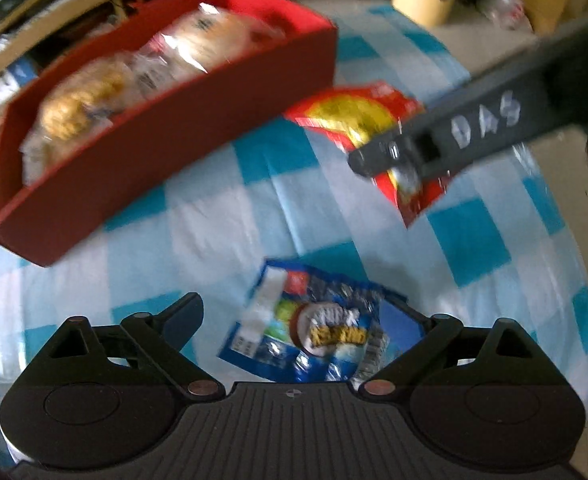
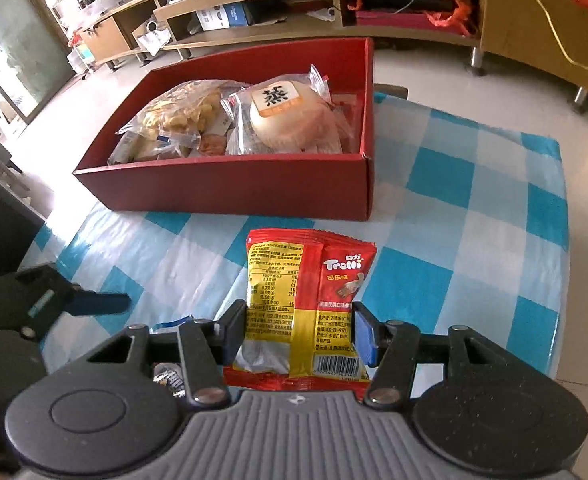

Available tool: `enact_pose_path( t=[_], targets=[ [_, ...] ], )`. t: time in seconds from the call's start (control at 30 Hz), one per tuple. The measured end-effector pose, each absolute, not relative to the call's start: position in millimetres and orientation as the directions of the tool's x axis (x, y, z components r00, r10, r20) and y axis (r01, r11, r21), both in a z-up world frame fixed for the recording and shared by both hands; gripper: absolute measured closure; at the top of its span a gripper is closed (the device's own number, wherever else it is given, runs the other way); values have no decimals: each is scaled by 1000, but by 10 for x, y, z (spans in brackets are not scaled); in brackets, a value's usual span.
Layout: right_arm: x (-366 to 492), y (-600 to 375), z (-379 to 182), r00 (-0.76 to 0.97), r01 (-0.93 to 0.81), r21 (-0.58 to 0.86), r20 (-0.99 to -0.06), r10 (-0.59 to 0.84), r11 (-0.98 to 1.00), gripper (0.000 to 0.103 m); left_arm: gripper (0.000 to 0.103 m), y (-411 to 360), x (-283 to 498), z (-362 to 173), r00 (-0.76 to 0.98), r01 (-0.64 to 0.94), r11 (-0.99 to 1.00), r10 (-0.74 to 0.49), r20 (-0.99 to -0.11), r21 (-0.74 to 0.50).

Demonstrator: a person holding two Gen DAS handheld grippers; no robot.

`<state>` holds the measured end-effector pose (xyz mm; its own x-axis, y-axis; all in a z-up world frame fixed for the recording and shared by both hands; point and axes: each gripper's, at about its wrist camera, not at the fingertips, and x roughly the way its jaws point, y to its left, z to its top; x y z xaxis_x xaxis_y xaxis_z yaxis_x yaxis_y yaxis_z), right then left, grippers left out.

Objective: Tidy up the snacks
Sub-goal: 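Grasp the red-yellow Trolli bag with the right tool, then grasp the blue sausage pack with the left tool while the right tool holds the Trolli bag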

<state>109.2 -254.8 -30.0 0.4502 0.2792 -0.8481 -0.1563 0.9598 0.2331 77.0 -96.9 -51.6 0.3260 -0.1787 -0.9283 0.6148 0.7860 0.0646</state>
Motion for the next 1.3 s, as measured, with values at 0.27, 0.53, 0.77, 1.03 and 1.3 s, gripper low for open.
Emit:
enact_pose_path(
  t=[0.27,0.53,0.77,1.03,1.3],
  targets=[
    [1088,-2508,-308,439,-176,238,-849,292,955,48,0,-1018,775,-643,316,667,740,-180,-931,84],
    [1103,-2495,-314,433,-180,246,-849,301,952,48,1,-1067,695,-652,308,702,706,-178,-935,97],
    [1103,-2509,-272,443,-184,251,-842,308,950,48,9,-1032,615,-668,316,662,742,-151,-937,103],
    [1073,-2470,-208,460,-209,246,-830,317,947,48,20,-1009,518,-647,342,609,783,-117,-932,126],
    [1075,-2466,-141,481,-213,254,-813,328,943,48,27,-904,566,-477,365,517,853,-144,-920,72]
  ],
)
